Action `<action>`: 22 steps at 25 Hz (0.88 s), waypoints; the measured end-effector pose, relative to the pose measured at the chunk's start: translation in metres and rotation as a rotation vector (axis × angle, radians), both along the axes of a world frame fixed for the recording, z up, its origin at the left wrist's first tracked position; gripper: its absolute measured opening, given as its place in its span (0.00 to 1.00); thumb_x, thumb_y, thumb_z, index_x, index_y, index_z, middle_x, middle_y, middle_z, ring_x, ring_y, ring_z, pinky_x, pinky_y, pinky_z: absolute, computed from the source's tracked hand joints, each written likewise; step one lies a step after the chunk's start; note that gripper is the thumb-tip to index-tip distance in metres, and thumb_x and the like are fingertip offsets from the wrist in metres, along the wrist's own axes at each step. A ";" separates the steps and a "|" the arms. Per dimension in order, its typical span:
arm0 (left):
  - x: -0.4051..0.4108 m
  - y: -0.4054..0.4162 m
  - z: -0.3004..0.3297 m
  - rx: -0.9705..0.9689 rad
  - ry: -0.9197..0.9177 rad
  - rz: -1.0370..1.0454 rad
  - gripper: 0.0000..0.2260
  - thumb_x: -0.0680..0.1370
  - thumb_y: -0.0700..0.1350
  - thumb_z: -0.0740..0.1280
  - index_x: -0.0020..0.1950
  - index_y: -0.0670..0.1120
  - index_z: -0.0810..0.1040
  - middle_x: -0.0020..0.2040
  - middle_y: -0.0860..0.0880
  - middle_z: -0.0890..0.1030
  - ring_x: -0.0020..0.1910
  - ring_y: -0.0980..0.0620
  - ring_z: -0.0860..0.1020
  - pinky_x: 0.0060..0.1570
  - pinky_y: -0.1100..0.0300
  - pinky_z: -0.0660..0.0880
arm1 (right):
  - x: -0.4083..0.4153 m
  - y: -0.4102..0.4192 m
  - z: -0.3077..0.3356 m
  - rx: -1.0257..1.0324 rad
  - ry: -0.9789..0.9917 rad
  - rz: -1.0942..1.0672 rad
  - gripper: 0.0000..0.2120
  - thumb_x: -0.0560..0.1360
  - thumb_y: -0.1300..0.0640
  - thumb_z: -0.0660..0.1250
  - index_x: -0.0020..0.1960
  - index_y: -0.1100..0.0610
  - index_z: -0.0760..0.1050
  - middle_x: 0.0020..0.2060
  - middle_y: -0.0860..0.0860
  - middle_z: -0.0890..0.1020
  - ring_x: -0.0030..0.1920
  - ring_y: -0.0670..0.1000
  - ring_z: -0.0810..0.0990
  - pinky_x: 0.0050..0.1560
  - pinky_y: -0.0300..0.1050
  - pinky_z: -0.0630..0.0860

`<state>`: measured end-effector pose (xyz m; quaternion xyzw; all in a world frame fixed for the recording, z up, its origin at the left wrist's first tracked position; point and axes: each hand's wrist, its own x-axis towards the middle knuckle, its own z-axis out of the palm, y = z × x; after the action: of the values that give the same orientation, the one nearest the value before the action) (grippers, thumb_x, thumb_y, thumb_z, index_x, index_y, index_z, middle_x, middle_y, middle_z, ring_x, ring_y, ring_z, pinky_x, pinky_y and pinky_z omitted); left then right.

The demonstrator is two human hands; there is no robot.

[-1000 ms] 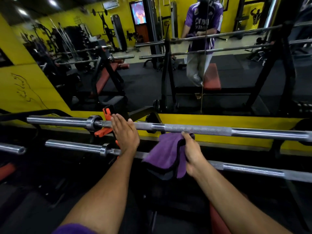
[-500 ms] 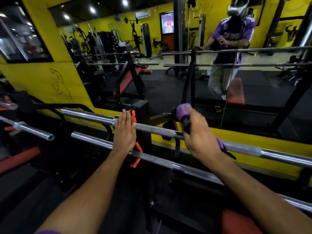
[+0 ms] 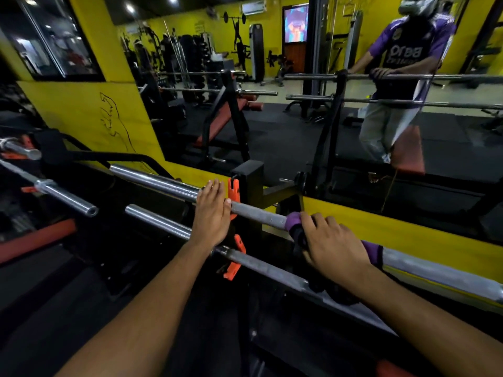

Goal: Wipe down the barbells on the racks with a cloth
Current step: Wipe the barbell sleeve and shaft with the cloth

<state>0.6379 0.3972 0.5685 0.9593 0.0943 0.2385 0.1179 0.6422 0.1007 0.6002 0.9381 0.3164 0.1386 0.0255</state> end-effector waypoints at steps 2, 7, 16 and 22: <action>0.001 0.000 -0.001 -0.001 -0.013 -0.002 0.32 0.82 0.57 0.39 0.81 0.41 0.55 0.82 0.43 0.56 0.82 0.47 0.49 0.80 0.51 0.43 | 0.004 0.029 0.007 0.001 0.061 0.029 0.32 0.74 0.45 0.67 0.72 0.56 0.63 0.57 0.57 0.77 0.53 0.60 0.78 0.43 0.53 0.78; 0.000 0.005 -0.004 -0.044 -0.023 -0.036 0.28 0.84 0.54 0.43 0.81 0.41 0.57 0.82 0.44 0.56 0.82 0.49 0.49 0.79 0.56 0.40 | 0.014 0.121 0.012 0.066 0.085 0.110 0.25 0.79 0.50 0.63 0.71 0.57 0.61 0.58 0.59 0.75 0.54 0.63 0.77 0.39 0.53 0.73; -0.008 0.001 0.000 -0.057 -0.033 -0.006 0.30 0.84 0.57 0.41 0.81 0.42 0.57 0.82 0.46 0.56 0.82 0.50 0.49 0.79 0.56 0.41 | 0.009 0.010 0.002 0.003 0.102 0.218 0.39 0.74 0.47 0.69 0.79 0.50 0.54 0.73 0.55 0.66 0.65 0.59 0.74 0.56 0.55 0.79; -0.002 -0.001 -0.004 -0.086 -0.074 -0.001 0.33 0.83 0.58 0.39 0.81 0.41 0.58 0.82 0.44 0.57 0.82 0.49 0.50 0.79 0.55 0.42 | 0.007 -0.045 0.010 0.025 0.126 0.103 0.32 0.74 0.42 0.65 0.73 0.52 0.61 0.61 0.53 0.76 0.59 0.57 0.76 0.59 0.52 0.76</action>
<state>0.6364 0.3964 0.5640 0.9439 0.0998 0.2693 0.1627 0.6497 0.0560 0.6106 0.9278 0.3632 0.0842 -0.0135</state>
